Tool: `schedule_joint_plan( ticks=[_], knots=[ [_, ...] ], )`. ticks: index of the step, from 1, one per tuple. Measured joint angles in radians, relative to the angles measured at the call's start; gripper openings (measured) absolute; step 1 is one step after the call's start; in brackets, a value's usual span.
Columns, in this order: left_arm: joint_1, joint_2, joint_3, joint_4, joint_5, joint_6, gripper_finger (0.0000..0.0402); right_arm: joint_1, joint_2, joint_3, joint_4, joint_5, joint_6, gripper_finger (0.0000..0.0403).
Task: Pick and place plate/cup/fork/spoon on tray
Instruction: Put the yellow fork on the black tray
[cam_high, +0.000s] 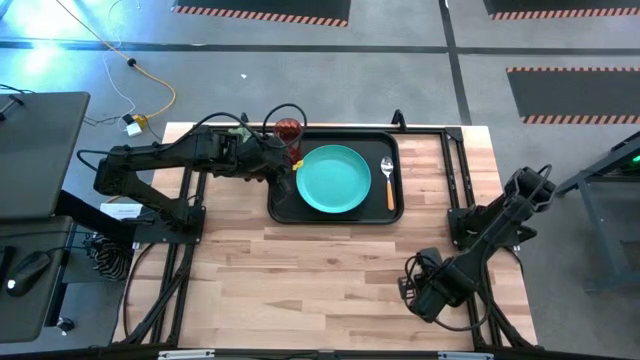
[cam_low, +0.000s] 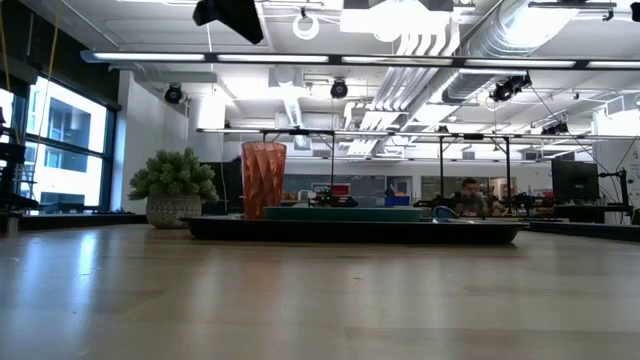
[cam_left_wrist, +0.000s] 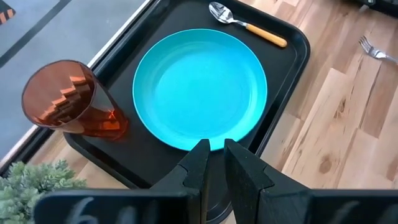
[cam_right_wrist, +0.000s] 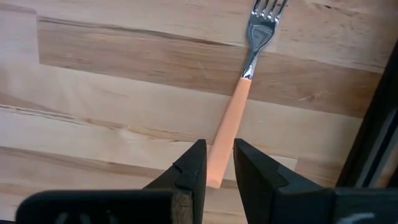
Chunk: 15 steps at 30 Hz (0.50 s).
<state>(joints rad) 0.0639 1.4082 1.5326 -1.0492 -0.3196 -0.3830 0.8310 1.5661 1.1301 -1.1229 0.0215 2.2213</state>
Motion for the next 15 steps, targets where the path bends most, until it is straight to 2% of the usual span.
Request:
schedule_joint_plan(
  ticks=[5, 15],
  knots=[
    [0.0, 0.0, 0.0, 0.0, -0.001, -0.05, 0.0039, 0.0, 0.0, 0.0, -0.003, -0.015, -0.002, 0.0072],
    [0.0, 0.0, 0.0, 0.001, -0.002, -0.051, 0.0039, 0.001, -0.002, 0.0, -0.016, -0.044, -0.004, 0.0072]
  ],
)
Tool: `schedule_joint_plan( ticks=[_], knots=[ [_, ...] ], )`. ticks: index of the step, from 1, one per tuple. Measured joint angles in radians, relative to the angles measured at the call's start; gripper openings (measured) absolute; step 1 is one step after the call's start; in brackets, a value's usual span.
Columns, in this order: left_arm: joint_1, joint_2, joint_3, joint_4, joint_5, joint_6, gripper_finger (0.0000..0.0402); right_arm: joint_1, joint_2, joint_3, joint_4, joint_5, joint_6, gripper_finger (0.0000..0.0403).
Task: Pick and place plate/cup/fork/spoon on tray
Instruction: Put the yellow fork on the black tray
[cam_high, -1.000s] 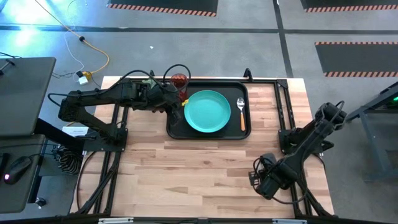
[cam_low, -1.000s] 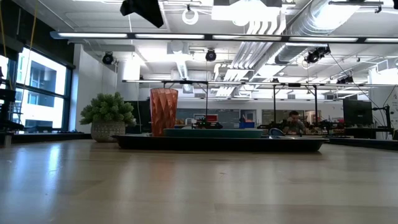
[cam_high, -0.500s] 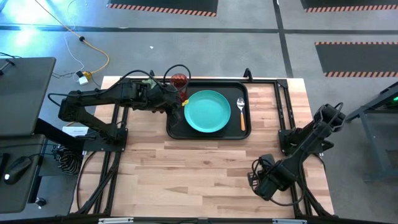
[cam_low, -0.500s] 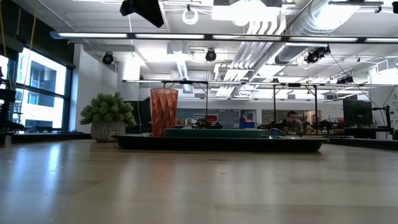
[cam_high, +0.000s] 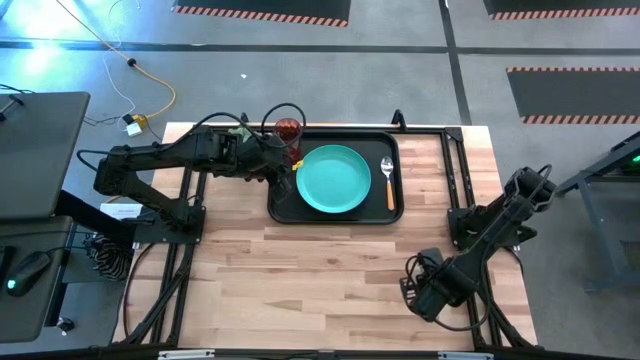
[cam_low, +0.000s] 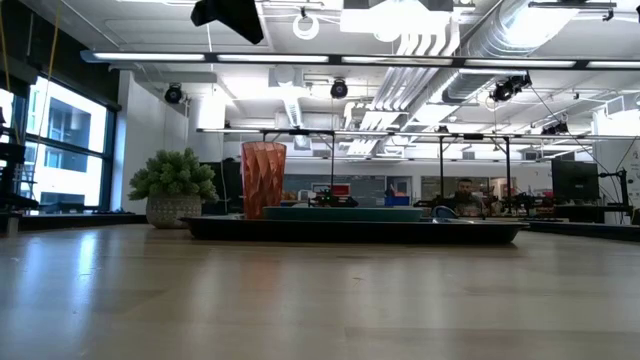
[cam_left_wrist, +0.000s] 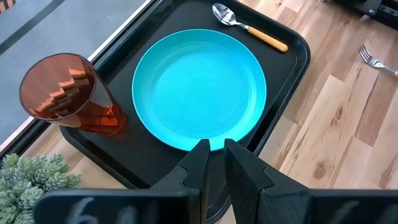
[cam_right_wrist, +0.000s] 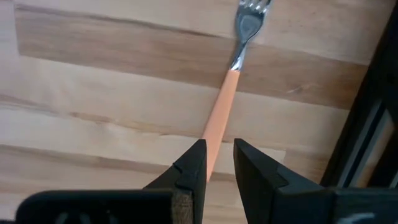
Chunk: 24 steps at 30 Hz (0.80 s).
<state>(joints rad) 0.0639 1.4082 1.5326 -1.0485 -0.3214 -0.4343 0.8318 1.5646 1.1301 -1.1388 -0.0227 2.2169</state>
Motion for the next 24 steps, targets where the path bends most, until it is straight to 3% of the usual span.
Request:
schedule_joint_plan(
  ticks=[15, 24],
  knots=[
    [0.0, 0.0, 0.0, 0.0, 0.0, 0.0, 0.0039, 0.0, 0.0, 0.0, 0.067, 0.074, 0.034, 0.0072],
    [0.0, 0.0, 0.0, 0.0, 0.0, 0.0, 0.0039, 0.002, 0.0, 0.0, 0.049, 0.029, 0.055, 0.0072]
  ],
)
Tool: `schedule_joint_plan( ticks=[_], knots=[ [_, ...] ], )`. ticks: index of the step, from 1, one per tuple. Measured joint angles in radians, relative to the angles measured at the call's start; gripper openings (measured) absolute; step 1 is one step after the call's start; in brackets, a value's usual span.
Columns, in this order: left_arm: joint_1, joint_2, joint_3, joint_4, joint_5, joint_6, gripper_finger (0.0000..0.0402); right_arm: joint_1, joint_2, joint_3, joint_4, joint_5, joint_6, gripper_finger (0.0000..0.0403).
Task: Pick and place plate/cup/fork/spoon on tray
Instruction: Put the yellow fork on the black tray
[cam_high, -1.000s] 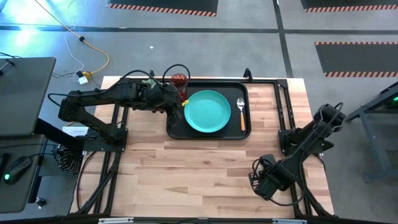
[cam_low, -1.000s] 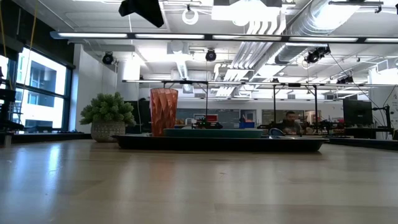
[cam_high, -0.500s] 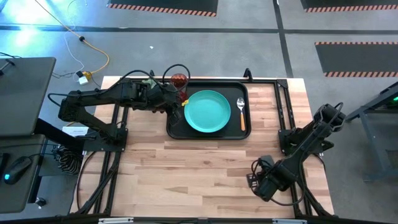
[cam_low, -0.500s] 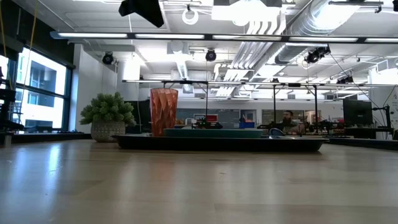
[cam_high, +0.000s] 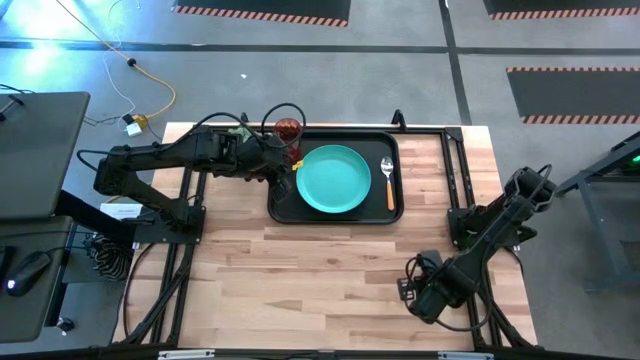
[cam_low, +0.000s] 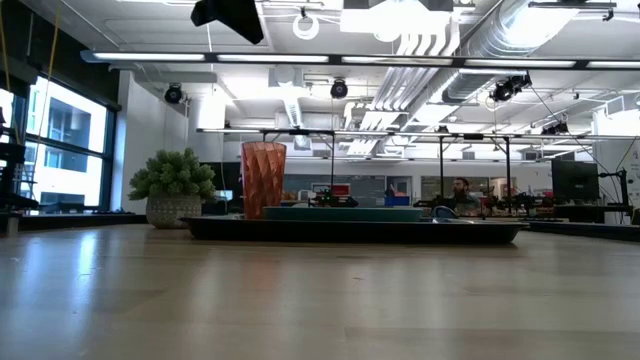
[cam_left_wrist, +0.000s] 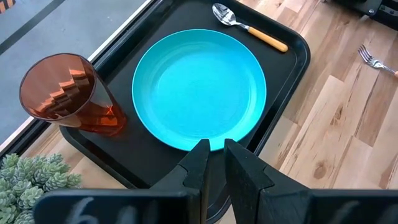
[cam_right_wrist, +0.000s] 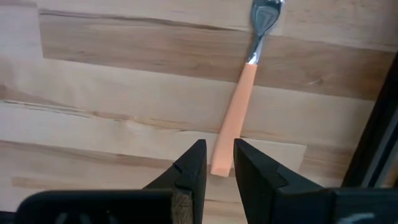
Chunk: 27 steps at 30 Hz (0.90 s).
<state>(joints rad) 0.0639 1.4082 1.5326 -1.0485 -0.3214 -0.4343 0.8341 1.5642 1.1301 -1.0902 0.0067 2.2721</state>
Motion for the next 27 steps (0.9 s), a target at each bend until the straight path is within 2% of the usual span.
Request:
schedule_joint_plan(
  ticks=[5, 11, 14, 17, 20, 27],
  knots=[
    [0.0, 0.0, 0.0, 0.0, 0.0, 0.0, 0.0039, 0.0, 0.0, 0.0, -0.028, 0.0, 0.003, 0.0084],
    [0.0, 0.0, 0.0, 0.0, 0.0, 0.0, 0.0039, 0.005, 0.0, 0.0, -0.077, -0.023, 0.005, 0.0155],
    [0.0, 0.0, 0.0, 0.0, 0.0, 0.0, 0.0039, 0.011, 0.0, 0.0, -0.099, -0.037, 0.005, 0.0179],
    [0.0, 0.0, 0.0, 0.0, 0.0, 0.0, 0.0039, 0.013, 0.002, -0.029, -0.08, -0.026, 0.006, 0.0184],
    [0.0, 0.0, 0.0, 0.0, 0.0, 0.0, 0.0039, 0.013, 0.003, -0.094, 0.016, -0.018, 0.006, 0.0183],
    [0.0, 0.0, 0.0, 0.001, 0.0, 0.0, 0.0039, 0.012, 0.003, -0.173, 0.079, -0.036, 0.006, 0.0167]
  ],
)
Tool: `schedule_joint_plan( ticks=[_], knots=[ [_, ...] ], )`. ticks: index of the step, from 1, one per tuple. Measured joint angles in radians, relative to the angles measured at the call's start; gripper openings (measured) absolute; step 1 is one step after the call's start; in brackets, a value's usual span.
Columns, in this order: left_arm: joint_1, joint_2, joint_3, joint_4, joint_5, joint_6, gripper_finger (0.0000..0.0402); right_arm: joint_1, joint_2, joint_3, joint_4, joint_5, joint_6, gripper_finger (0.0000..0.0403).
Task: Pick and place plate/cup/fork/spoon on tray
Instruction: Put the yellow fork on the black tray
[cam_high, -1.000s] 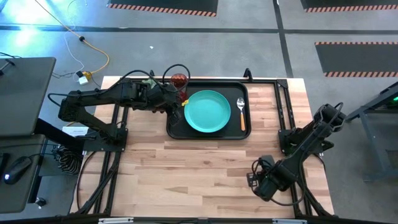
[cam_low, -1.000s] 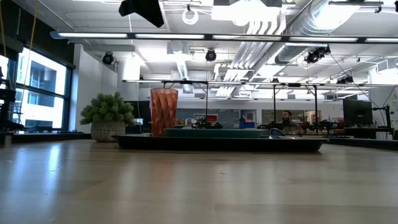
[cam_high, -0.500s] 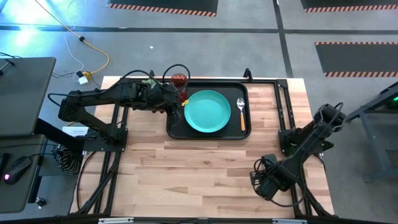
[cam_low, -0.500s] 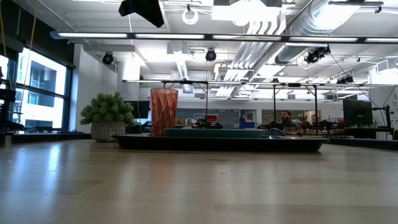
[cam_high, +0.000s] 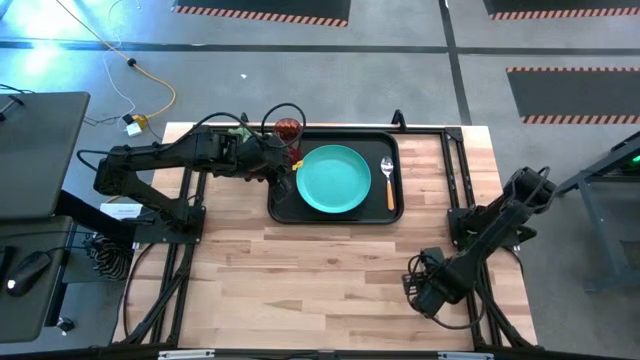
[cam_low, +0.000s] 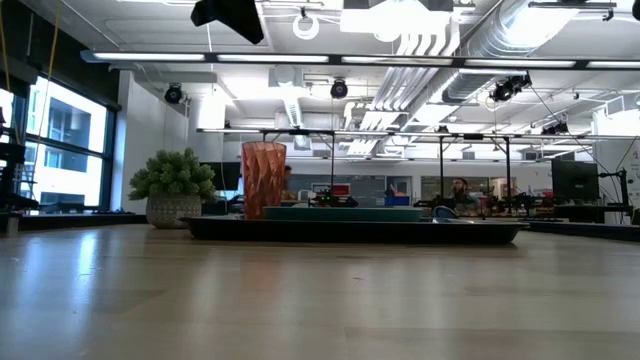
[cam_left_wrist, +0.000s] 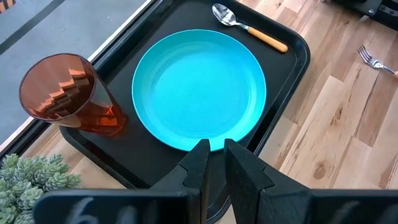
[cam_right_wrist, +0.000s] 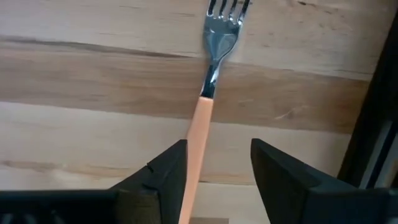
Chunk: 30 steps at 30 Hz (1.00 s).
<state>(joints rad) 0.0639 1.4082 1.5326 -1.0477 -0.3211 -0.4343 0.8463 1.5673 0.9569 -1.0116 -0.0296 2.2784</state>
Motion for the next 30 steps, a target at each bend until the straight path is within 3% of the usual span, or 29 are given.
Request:
schedule_joint_plan(
  ticks=[9, 22, 30],
  knots=[
    [0.0, 0.0, 0.0, 0.0, 0.0, 0.0, 0.0039, -0.017, 0.0, -0.12, 0.199, -0.001, -0.002, 0.0163],
    [0.0, 0.0, 0.0, 0.0, 0.0, 0.0, 0.0039, -0.061, -0.004, -0.199, 0.313, -0.032, -0.012, 0.016],
    [0.0, 0.0, 0.0, 0.0, 0.0, 0.0, 0.0039, -0.079, -0.003, -0.199, 0.311, -0.049, -0.009, 0.0098]
  ],
)
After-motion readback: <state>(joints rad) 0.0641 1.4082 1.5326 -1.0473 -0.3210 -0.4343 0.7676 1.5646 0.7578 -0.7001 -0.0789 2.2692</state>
